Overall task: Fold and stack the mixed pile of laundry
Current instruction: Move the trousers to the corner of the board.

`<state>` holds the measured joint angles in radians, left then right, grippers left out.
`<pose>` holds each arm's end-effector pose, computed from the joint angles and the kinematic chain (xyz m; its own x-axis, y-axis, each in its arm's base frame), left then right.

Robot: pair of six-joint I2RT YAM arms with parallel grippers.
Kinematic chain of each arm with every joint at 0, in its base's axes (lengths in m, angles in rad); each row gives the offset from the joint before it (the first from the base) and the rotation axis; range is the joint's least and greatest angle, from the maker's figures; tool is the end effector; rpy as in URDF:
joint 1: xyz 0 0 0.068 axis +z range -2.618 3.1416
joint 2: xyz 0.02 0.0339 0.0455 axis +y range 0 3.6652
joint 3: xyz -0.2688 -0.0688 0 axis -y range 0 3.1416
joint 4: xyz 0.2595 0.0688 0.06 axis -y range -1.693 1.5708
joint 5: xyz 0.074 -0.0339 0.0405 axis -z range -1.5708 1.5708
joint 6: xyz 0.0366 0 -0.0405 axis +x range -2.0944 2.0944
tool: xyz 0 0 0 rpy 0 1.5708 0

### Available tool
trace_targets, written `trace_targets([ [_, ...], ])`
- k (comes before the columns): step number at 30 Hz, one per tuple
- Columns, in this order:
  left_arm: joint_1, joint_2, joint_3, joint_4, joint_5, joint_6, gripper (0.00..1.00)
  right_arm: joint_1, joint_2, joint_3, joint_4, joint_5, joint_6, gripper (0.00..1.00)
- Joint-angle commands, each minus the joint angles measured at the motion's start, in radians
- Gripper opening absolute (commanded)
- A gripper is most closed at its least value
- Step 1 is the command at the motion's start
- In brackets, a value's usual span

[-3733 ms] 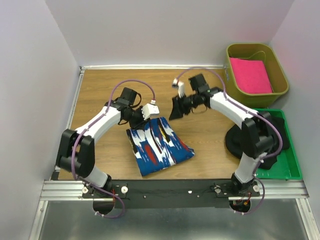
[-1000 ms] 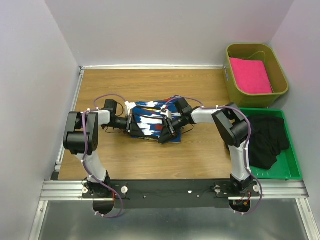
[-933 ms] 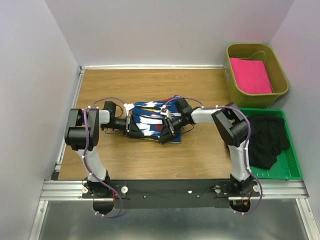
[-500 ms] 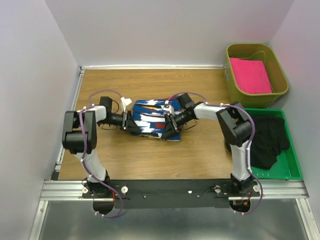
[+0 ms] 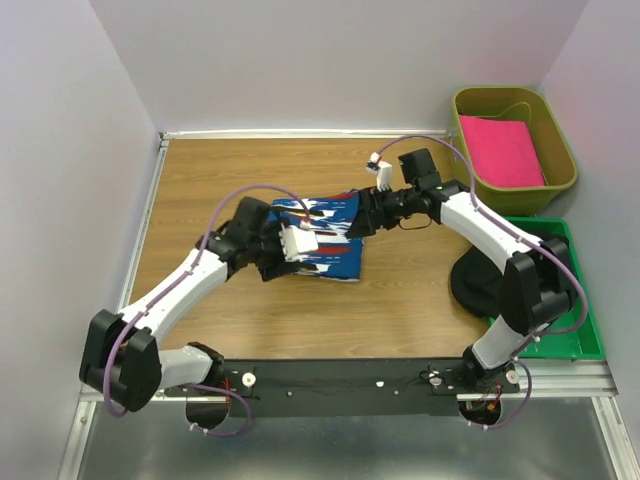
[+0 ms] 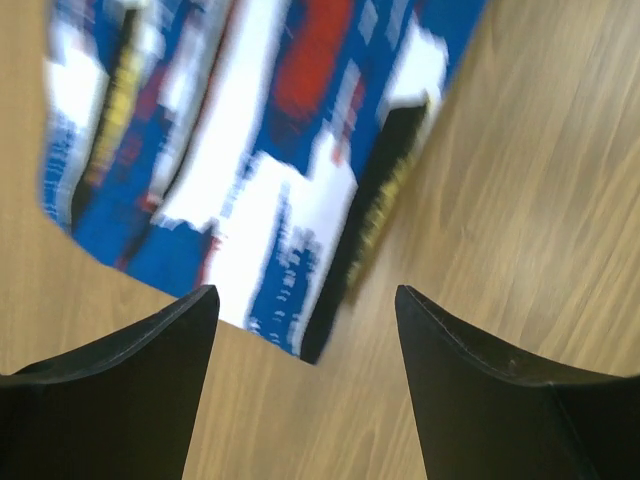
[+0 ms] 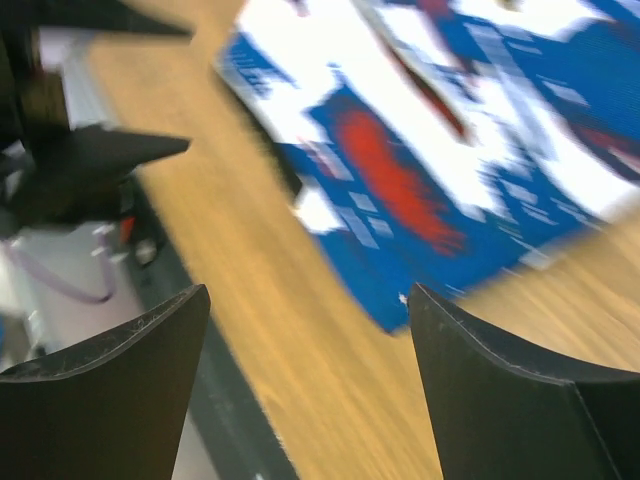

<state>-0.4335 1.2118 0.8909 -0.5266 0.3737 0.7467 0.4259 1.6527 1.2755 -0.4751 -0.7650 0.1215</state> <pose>0.2324 -0.1223 0.2592 -0.0847 0.7360 -0.6716 0.9100 0.3317 0.2487 0.3278 0.1765 0.2660 -0.7669 -0.2519 -0.5902 -0.6248 0.5028 0.5973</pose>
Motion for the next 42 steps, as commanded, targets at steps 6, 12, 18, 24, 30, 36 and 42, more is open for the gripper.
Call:
trace_targets([
  [6,-0.135,0.193,-0.15,0.388,-0.351,0.172,0.78,-0.168,-0.048,0.028,-0.099,0.155,-0.049,0.91],
  [12,-0.162,0.506,0.058,0.453,-0.302,0.045,0.49,-0.288,-0.042,0.039,-0.132,0.133,-0.074,0.91],
  [18,-0.162,0.747,0.373,0.422,-0.23,-0.03,0.25,-0.372,-0.031,0.045,-0.145,0.122,-0.106,0.91],
  [24,-0.171,0.937,0.658,0.36,-0.209,-0.072,0.22,-0.421,0.001,0.061,-0.151,0.092,-0.114,0.91],
  [30,-0.168,1.078,0.902,0.272,-0.226,-0.07,0.21,-0.464,0.03,0.091,-0.155,0.09,-0.112,0.91],
  [36,-0.171,1.195,1.123,0.191,-0.177,-0.127,0.21,-0.473,0.035,0.122,-0.161,0.096,-0.143,0.91],
  [42,-0.171,1.273,1.258,0.181,-0.16,-0.164,0.21,-0.48,0.012,0.168,-0.172,0.125,-0.14,0.91],
])
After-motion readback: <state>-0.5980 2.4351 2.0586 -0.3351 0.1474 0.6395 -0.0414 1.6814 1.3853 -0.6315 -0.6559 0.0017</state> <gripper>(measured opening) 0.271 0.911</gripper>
